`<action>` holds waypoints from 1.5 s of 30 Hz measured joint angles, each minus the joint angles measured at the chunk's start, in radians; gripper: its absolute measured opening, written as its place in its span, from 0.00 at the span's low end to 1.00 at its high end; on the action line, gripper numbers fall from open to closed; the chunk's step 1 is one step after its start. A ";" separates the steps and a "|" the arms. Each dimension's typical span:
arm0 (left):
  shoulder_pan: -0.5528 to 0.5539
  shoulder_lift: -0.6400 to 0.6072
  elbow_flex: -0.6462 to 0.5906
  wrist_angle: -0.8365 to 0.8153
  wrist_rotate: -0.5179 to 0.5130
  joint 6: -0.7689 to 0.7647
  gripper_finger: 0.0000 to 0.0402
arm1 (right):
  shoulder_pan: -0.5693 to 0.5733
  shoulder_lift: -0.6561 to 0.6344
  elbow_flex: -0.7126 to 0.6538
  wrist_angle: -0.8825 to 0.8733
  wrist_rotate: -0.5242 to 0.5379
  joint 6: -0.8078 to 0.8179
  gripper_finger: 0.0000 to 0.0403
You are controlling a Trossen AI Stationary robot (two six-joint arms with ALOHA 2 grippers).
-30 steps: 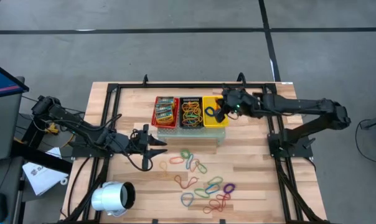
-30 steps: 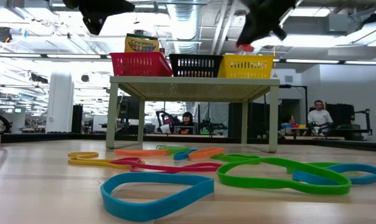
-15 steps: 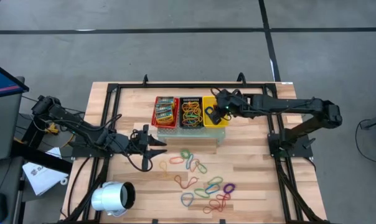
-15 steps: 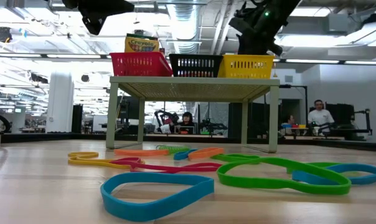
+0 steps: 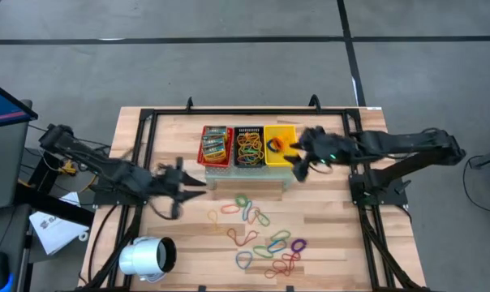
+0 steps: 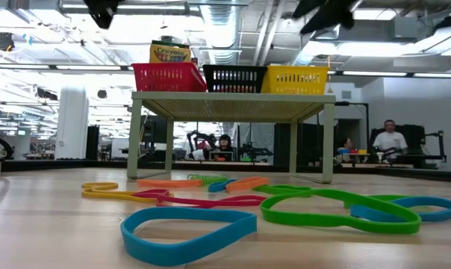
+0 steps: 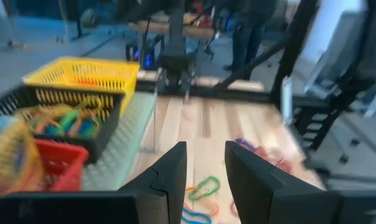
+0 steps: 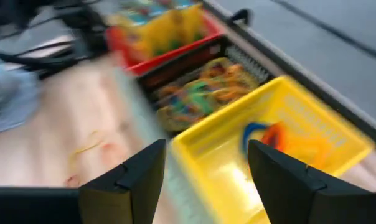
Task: Pick & Place Office Desk Supplies
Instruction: Put the purple spring keychain into the yellow bin on the shelf
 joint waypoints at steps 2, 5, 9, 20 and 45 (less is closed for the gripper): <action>-0.003 -0.113 0.000 -0.057 0.000 0.006 0.23 | 0.078 -0.028 0.000 -0.032 0.014 0.049 0.54; -0.002 -0.301 0.000 -0.145 0.001 0.055 0.19 | 0.198 -0.038 -0.021 -0.060 0.083 0.125 0.52; -0.002 -0.550 0.001 -0.285 0.021 0.129 0.11 | 0.340 -0.015 -0.105 -0.058 0.169 0.269 0.50; -0.002 -0.811 0.023 -0.525 0.280 0.141 0.00 | 0.648 0.230 -0.332 0.202 0.151 0.550 0.56; 0.000 -0.844 -0.467 -0.220 0.392 0.084 0.00 | 0.736 0.575 -0.352 0.292 -0.005 0.737 0.47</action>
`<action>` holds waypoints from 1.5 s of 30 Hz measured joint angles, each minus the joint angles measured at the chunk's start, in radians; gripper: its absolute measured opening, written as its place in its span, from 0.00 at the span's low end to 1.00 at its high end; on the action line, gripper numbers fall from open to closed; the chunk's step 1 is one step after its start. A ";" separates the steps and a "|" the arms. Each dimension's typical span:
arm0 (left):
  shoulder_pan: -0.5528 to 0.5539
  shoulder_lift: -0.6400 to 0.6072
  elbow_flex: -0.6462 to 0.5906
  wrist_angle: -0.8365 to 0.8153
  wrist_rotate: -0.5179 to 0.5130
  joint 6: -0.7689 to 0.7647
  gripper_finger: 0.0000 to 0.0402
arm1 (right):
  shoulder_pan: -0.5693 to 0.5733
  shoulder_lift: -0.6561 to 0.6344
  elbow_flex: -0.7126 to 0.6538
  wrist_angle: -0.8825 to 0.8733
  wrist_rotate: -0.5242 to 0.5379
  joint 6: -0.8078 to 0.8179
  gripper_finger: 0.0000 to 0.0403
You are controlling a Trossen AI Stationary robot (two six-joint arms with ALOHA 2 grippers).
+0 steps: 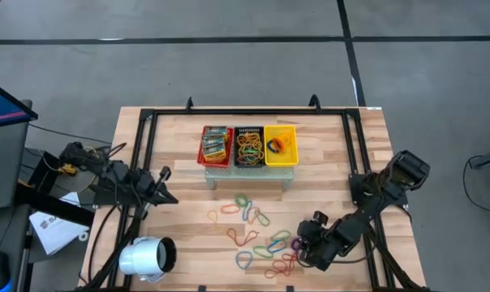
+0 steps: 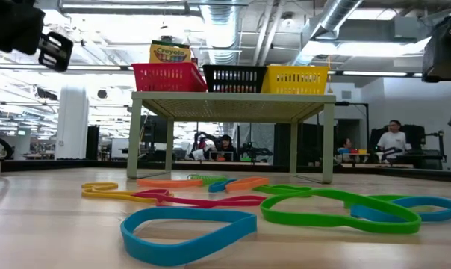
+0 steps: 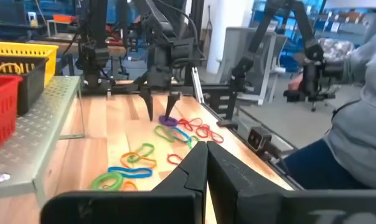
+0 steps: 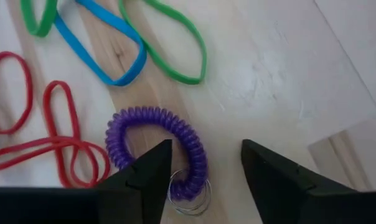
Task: Pick & Place Office Desk Supplies
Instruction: Put the purple spring keychain into the yellow bin on the shelf
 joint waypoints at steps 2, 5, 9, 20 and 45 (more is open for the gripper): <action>0.000 0.000 -0.022 0.032 -0.001 -0.009 0.00 | 0.000 0.020 0.002 0.002 -0.003 -0.003 0.45; 0.002 0.000 -0.051 0.040 -0.001 -0.013 0.00 | 0.000 0.031 0.003 -0.012 -0.004 0.002 0.40; 0.003 0.000 -0.075 0.107 -0.001 -0.001 0.00 | -0.003 0.013 0.001 -0.030 -0.027 -0.001 0.23; 0.064 0.000 -0.102 0.179 -0.008 0.052 0.00 | 0.001 -0.112 -0.005 -0.084 -0.044 0.007 0.02; 0.595 0.009 -0.104 0.183 0.128 0.070 0.01 | -0.312 -0.564 0.106 -0.127 0.267 -0.674 0.00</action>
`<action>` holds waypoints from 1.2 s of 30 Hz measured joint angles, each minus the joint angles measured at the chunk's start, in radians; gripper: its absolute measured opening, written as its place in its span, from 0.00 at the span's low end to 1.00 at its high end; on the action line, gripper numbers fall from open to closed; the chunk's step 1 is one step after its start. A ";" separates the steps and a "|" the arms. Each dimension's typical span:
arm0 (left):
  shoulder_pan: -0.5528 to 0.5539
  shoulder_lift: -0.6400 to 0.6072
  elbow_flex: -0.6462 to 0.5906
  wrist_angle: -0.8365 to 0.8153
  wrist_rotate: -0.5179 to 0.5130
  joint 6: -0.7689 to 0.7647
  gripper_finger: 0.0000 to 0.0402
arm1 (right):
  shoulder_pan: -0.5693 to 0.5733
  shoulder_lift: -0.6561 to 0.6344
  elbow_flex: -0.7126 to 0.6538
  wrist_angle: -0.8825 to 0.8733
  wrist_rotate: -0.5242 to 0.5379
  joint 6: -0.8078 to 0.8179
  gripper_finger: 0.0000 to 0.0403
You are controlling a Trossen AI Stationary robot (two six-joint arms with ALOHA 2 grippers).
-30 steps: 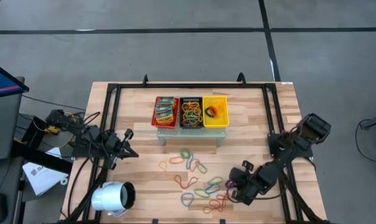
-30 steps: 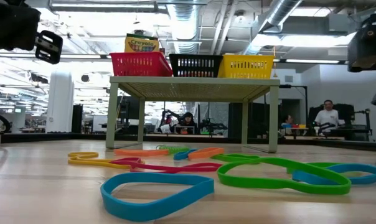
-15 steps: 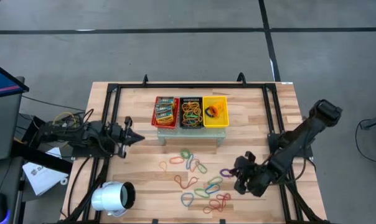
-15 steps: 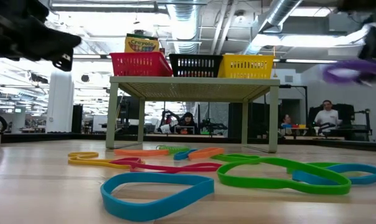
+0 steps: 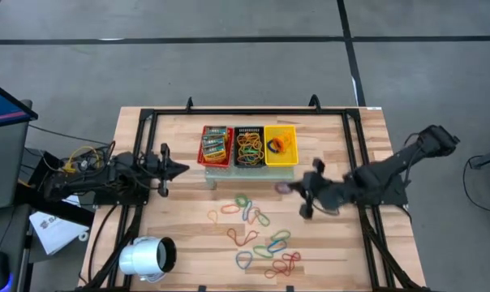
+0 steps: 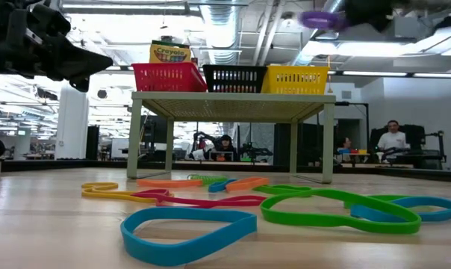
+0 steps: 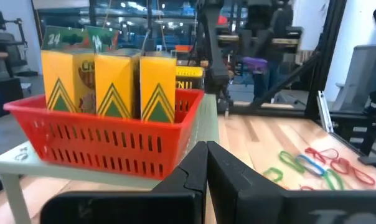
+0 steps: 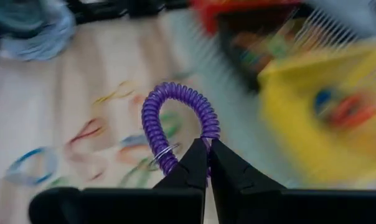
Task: Pick & Place Office Desk Supplies
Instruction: Put the purple spring keychain into the yellow bin on the shelf, then put the green rubber band into the black bin on the shelf
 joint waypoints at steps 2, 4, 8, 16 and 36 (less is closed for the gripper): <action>0.000 0.000 0.000 0.032 0.004 0.000 0.00 | -0.075 -0.013 0.029 0.001 -0.004 -0.136 0.00; 0.000 0.000 0.000 0.044 0.004 -0.001 0.00 | -0.150 -0.028 0.057 0.001 -0.027 -0.260 0.00; 0.000 0.000 0.000 0.064 0.003 -0.001 0.01 | -0.314 -0.061 0.092 -0.008 -0.090 -0.414 0.00; 0.000 0.000 0.000 0.069 0.001 -0.001 0.01 | -0.586 -0.067 0.093 -0.066 -0.249 -0.460 0.04; -0.001 0.019 0.000 0.071 -0.002 -0.001 0.01 | -0.599 -0.008 0.148 -0.078 -0.313 -0.447 0.40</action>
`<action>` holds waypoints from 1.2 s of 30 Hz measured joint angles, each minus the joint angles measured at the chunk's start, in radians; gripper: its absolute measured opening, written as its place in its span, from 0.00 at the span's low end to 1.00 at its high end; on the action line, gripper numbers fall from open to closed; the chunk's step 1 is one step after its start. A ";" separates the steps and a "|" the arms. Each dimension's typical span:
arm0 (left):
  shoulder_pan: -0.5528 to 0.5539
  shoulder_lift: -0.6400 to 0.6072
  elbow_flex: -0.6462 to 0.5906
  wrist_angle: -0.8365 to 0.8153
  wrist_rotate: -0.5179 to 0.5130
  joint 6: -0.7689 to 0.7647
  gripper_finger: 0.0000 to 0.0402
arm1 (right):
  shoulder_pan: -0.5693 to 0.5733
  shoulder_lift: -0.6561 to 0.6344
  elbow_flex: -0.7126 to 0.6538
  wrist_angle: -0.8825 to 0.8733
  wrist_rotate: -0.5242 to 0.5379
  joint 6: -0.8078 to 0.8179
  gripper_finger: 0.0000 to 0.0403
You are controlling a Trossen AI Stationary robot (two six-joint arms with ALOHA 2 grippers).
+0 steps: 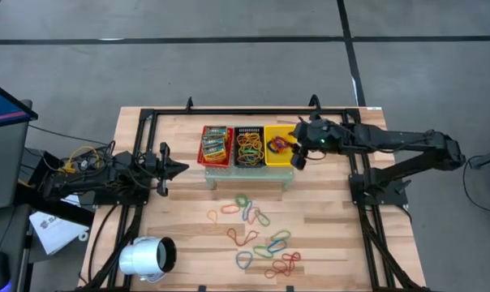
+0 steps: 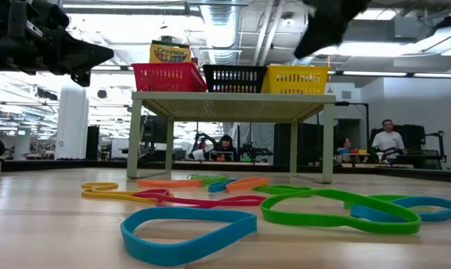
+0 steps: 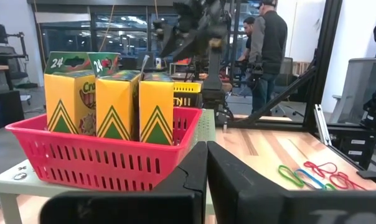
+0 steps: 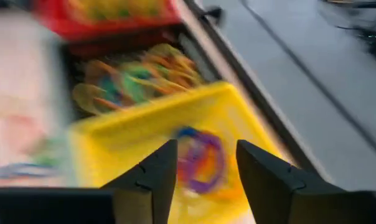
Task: Pick & Place Office Desk Supplies
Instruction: Put the green rubber band into the black bin on the shelf
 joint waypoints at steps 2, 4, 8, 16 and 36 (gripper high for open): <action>0.000 0.000 0.000 0.000 0.000 0.000 0.02 | 0.053 -0.001 0.034 -0.015 -0.042 0.052 0.41; 0.000 0.000 0.000 0.000 0.000 0.000 0.02 | 0.125 -0.001 0.044 -0.023 -0.085 0.119 0.41; 0.000 0.000 0.000 0.000 0.000 0.000 0.01 | 0.298 0.028 0.038 -0.079 -0.102 0.285 0.38; 0.000 0.000 0.000 0.000 0.001 0.000 0.03 | 0.641 0.249 -0.033 -0.080 -0.104 0.649 0.35; 0.000 0.000 0.000 0.000 0.001 0.000 0.02 | 0.415 0.644 -0.001 0.381 -0.098 0.368 0.36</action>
